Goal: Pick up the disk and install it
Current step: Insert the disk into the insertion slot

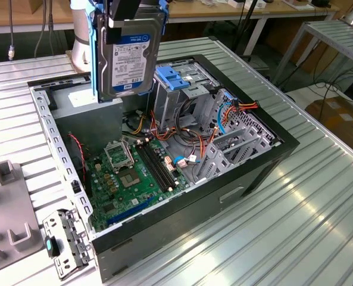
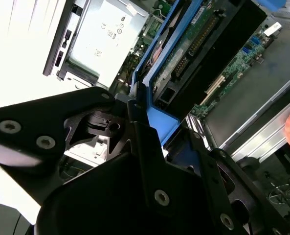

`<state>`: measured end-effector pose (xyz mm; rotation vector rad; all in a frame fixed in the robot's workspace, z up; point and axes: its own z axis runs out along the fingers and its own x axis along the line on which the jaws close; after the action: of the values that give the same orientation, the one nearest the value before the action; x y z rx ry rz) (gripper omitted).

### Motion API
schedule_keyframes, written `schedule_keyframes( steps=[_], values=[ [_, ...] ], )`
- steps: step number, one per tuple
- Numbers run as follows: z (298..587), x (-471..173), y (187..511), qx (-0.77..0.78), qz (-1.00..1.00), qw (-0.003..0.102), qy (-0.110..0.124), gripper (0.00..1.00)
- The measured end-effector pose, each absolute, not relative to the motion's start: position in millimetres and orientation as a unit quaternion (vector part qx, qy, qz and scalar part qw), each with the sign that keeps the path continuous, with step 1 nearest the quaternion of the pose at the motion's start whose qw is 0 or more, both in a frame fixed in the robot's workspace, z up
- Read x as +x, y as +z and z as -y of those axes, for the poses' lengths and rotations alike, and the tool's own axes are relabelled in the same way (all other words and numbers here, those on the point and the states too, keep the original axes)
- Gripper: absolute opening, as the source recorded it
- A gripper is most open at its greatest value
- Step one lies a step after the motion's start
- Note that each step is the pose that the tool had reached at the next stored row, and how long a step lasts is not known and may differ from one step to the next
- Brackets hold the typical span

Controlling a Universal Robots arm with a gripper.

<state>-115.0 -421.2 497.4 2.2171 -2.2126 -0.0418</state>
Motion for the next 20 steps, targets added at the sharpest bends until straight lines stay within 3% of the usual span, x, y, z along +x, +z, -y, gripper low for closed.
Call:
schedule_keyframes(
  steps=[20],
  values=[
    [431.4,-115.0,497.3,0.708,0.706,0.004,-0.013,0.37]
  ],
)
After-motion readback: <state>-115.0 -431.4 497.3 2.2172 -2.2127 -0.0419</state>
